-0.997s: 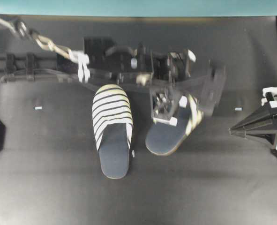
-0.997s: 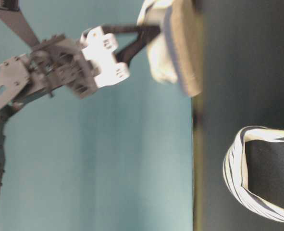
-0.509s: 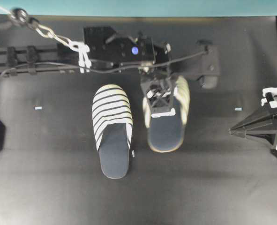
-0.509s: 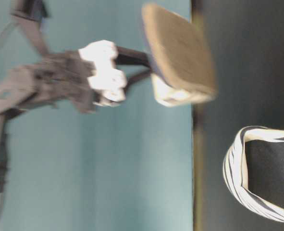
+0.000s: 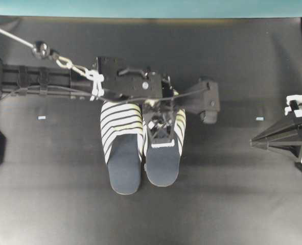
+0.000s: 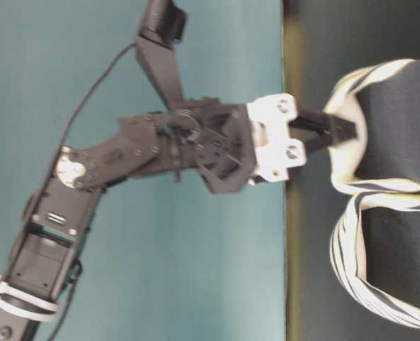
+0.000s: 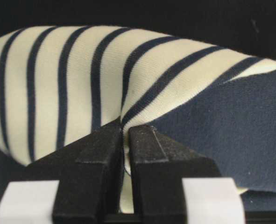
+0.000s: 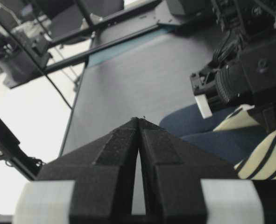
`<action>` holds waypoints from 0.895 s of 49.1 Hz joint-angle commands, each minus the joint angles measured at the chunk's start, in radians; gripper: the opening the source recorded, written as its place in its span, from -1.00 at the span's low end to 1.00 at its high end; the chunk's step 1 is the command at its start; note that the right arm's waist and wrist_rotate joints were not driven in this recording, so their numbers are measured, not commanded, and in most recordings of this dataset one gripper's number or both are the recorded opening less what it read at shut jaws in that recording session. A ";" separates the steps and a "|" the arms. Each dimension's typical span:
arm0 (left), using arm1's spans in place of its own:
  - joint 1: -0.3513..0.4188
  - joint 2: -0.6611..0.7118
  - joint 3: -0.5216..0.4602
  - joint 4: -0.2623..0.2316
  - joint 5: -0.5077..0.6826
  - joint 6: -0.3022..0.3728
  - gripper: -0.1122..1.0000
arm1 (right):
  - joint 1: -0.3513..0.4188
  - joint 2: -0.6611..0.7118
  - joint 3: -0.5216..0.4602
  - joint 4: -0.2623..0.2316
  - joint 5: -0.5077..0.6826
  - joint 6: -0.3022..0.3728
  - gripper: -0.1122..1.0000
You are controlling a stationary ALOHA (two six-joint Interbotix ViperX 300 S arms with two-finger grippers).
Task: Arrange the slippers with the left arm.
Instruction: 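Adjust the right slipper alongside the left one, then open the gripper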
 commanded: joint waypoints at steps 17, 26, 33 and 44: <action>-0.040 0.000 0.017 0.002 -0.086 -0.063 -0.78 | 0.000 0.005 -0.005 0.002 -0.011 0.000 -0.80; -0.040 0.000 0.025 0.002 -0.086 -0.066 -0.78 | 0.000 0.005 0.000 0.000 -0.011 0.002 -0.80; -0.035 0.000 0.025 0.002 -0.084 -0.055 -0.77 | 0.000 0.005 0.000 0.002 -0.009 0.000 -0.80; -0.018 -0.002 0.026 0.002 -0.086 -0.069 -0.24 | 0.000 0.003 0.000 0.002 -0.011 0.002 -0.80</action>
